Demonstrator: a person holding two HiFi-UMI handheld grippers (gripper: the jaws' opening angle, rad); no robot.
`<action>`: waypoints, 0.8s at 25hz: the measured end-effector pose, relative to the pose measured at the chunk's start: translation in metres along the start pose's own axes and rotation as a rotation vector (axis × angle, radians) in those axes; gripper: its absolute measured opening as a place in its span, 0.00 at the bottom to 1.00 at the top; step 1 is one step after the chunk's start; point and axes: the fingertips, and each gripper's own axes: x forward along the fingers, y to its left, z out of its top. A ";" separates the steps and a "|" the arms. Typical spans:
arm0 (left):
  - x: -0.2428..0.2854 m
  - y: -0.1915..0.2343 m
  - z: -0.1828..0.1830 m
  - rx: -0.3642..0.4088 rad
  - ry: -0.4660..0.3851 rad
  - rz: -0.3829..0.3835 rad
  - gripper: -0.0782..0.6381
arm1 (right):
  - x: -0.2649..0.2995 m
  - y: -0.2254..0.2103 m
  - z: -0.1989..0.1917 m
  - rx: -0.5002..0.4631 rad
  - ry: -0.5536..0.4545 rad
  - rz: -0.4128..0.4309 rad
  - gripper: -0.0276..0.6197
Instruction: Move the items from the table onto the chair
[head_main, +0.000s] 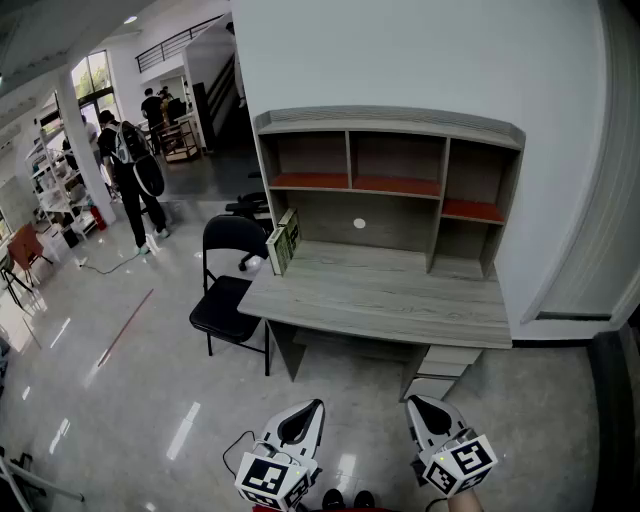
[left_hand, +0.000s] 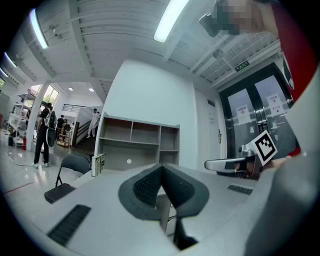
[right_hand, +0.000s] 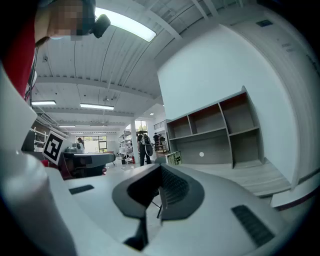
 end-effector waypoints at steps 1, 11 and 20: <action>0.001 0.001 0.000 0.000 0.001 -0.003 0.12 | 0.001 0.000 0.000 -0.001 0.000 -0.002 0.05; 0.005 0.007 -0.003 -0.009 0.017 0.000 0.12 | 0.008 -0.003 -0.003 0.008 0.003 -0.010 0.05; 0.011 0.015 -0.009 -0.023 0.040 0.037 0.12 | 0.011 -0.006 -0.013 0.038 0.029 0.020 0.05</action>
